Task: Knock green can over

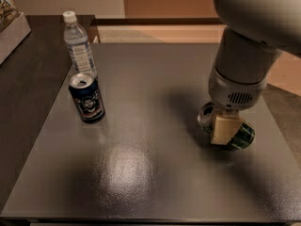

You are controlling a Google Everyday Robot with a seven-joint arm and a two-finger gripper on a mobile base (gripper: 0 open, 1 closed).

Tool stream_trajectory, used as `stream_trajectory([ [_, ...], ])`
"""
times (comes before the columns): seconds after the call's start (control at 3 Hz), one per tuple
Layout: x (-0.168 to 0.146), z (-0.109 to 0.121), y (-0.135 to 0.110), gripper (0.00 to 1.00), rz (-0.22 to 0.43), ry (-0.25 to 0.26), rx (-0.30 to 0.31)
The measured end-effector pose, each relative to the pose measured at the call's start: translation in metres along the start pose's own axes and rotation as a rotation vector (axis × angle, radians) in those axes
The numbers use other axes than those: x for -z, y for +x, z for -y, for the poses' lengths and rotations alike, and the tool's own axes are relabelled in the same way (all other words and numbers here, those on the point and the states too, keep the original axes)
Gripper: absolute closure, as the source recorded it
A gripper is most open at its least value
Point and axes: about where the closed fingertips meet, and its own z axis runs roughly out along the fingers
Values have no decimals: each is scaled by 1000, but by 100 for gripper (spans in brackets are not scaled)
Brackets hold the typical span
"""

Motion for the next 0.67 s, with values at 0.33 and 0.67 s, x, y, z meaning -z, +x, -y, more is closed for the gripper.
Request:
stream_trajectory([
  [0.33,1,2,-2,0,6,11,1],
  [0.67,1,2,-2,0,6,11,1],
])
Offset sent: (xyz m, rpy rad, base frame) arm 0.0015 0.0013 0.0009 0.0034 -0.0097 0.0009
